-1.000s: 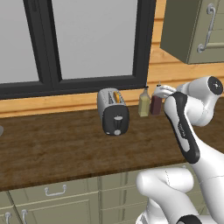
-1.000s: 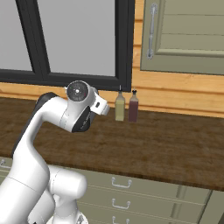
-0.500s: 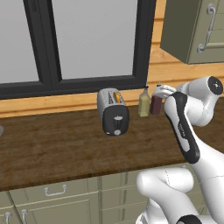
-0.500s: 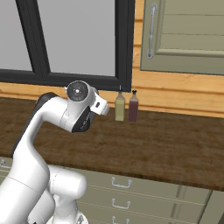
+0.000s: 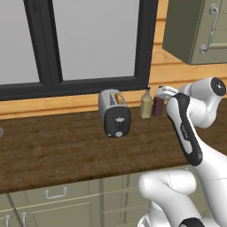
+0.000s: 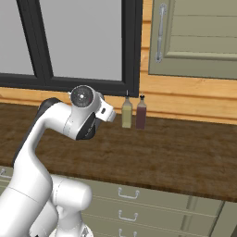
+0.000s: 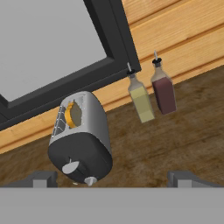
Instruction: Start the toaster. Once the lever pops up, take the bread to the plate on the dining counter.
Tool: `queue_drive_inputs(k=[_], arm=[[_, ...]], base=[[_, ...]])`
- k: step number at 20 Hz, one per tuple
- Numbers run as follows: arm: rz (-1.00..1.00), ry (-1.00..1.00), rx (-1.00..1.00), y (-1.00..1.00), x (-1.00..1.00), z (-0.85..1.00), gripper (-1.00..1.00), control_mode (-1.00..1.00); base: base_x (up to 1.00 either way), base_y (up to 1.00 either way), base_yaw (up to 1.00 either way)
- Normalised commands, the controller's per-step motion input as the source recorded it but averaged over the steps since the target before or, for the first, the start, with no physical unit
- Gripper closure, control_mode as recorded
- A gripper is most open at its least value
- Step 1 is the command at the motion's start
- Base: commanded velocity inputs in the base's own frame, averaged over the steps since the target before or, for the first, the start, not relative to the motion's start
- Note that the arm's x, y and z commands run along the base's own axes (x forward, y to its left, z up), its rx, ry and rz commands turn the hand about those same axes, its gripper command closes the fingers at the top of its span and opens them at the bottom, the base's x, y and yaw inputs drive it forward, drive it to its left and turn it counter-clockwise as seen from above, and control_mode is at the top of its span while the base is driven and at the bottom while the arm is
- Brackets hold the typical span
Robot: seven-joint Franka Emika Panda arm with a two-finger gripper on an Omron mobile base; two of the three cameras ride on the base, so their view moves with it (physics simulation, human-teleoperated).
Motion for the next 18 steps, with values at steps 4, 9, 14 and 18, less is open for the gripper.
queue_drive_inputs(k=[4,9,14,18], arm=[[0.00,0.00,0.00,0.00,0.00,0.00,-1.00,-1.00],[0.00,0.00,0.00,0.00,0.00,0.00,-1.00,-1.00],[0.00,0.00,0.00,0.00,0.00,0.00,-1.00,-1.00],[0.00,0.00,0.00,0.00,0.00,0.00,-1.00,-1.00]], base=[[0.00,0.00,0.00],[0.00,0.00,0.00],[0.00,0.00,0.00],[0.00,0.00,0.00]])
